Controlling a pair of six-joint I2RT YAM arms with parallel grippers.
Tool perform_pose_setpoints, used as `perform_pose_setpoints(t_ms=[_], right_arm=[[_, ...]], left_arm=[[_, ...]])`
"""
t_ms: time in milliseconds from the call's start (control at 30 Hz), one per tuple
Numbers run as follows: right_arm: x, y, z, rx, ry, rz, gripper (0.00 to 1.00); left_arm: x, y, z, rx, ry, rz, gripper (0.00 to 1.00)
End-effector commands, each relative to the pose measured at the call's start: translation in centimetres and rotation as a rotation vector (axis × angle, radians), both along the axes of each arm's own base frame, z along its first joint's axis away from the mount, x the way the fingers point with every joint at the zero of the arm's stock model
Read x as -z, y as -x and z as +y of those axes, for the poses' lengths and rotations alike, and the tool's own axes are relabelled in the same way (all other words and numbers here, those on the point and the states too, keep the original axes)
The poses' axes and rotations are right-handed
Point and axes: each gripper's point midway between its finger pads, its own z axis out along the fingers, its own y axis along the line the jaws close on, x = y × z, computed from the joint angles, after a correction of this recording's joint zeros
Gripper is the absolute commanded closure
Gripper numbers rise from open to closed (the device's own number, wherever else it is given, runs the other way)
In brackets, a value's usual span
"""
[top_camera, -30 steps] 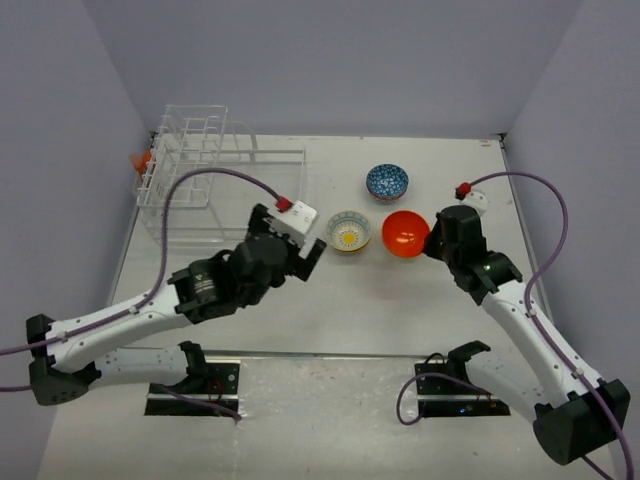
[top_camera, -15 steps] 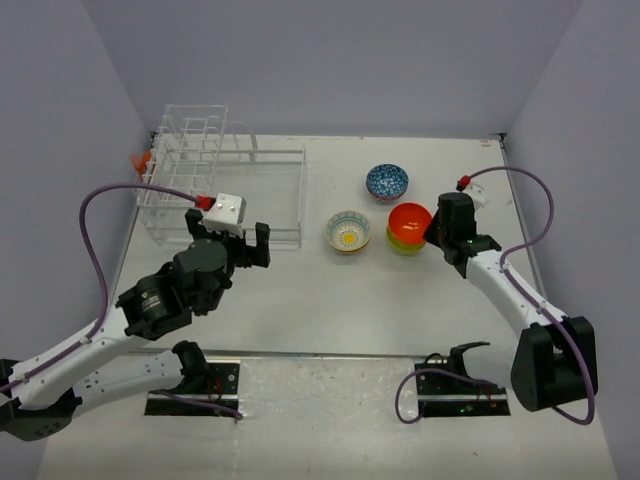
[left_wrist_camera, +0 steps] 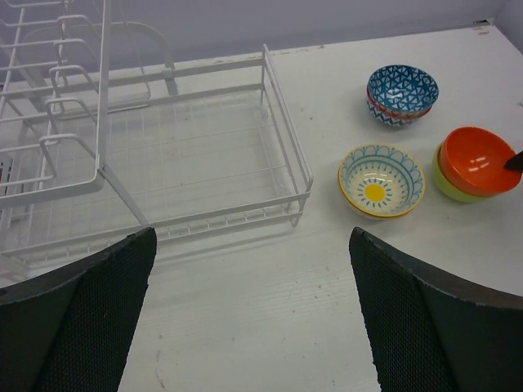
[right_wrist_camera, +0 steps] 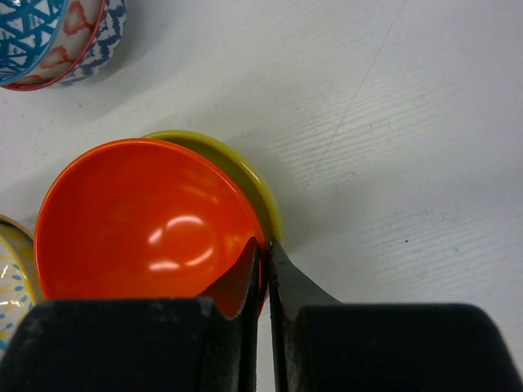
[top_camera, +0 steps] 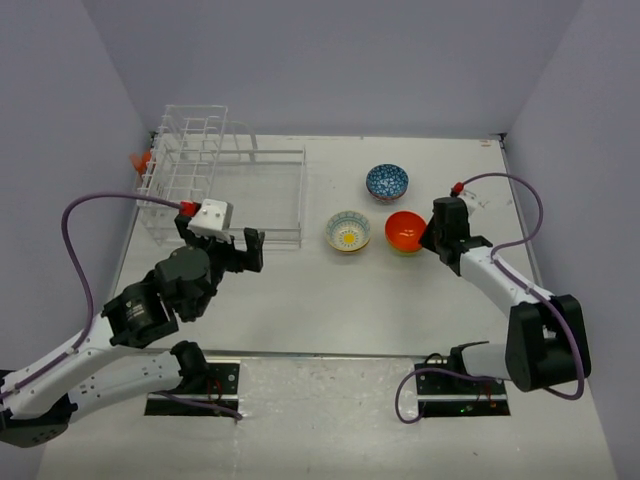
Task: Unload the bowls from the dish rack
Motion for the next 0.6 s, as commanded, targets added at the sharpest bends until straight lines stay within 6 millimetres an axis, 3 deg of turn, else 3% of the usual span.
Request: perform_pose_setpoints(t_ms=[0,400,567], right_arm=[[-2.0,-2.1,0.2,0.026,-0.033,-0.069,0.96],[-1.3,-2.8,0.3,0.042,-0.027,-0.021,0.92],[-0.7,-2.5,0.5,0.035,-0.039,-0.006,0.84]], left_arm=[[-0.6,0.4,0.7,-0.013,0.063,-0.011,0.0],[0.2,0.8,1.0,-0.001,0.059,-0.005,0.0],[0.0,0.8,1.0,0.001,0.065,-0.011,0.0]])
